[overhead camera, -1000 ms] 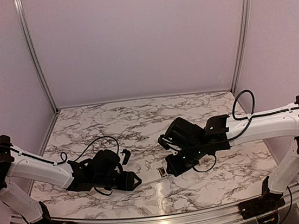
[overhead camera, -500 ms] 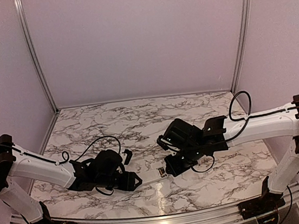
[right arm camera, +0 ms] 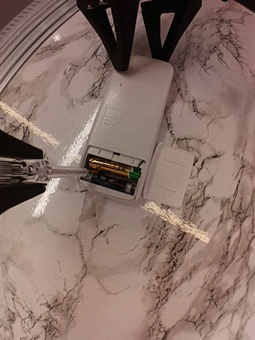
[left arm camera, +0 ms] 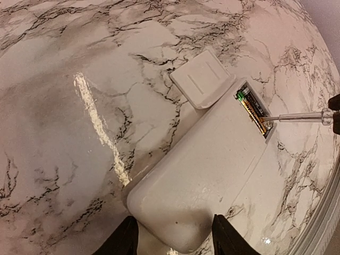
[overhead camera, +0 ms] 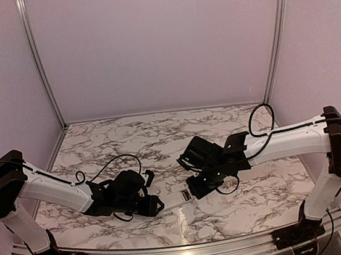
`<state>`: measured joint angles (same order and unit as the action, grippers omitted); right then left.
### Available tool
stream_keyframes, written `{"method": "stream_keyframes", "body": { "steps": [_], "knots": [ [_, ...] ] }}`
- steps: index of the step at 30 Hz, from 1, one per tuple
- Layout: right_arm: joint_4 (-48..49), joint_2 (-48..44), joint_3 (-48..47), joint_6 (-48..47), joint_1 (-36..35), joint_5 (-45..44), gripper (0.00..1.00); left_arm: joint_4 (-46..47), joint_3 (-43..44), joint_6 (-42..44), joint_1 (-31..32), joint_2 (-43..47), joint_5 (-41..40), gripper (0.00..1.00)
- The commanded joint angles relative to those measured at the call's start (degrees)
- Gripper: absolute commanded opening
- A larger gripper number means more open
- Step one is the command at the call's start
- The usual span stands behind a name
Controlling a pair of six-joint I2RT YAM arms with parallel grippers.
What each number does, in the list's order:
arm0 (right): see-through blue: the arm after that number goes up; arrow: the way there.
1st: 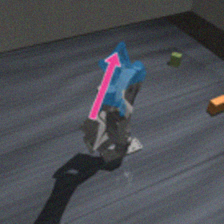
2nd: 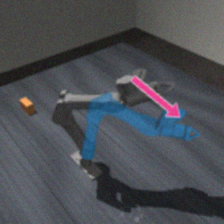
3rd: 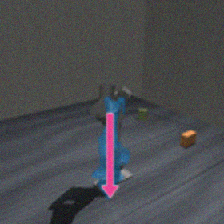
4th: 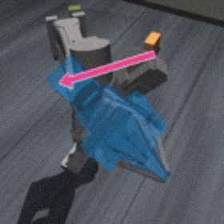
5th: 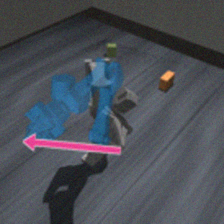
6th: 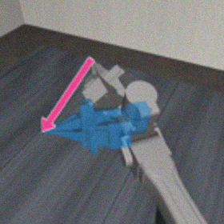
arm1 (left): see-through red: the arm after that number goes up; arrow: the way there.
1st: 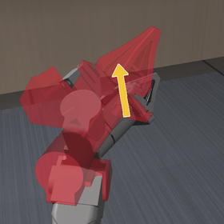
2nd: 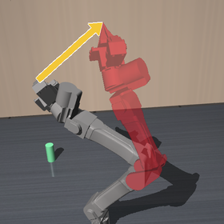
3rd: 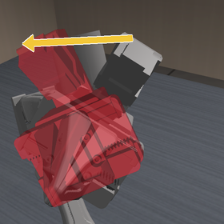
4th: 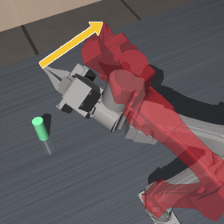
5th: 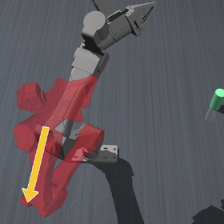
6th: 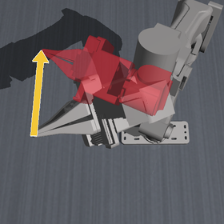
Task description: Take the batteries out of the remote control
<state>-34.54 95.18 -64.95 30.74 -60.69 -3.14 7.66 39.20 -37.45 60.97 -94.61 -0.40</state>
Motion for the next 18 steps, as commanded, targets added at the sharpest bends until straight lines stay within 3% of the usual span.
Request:
{"method": "stream_keyframes", "body": {
  "steps": [1, 18],
  "knots": [
    [-0.4, 1.7, -3.1, -1.7, 0.5, -1.3, 0.00, 1.1, 1.8, 1.3, 0.5, -2.0, 0.2, 0.50],
    [-4.8, 3.2, -7.7, -4.2, 0.6, -5.0, 0.00, 0.1, 1.9, 1.2, 0.5, -1.5, -2.3, 0.48]
  ]
}}
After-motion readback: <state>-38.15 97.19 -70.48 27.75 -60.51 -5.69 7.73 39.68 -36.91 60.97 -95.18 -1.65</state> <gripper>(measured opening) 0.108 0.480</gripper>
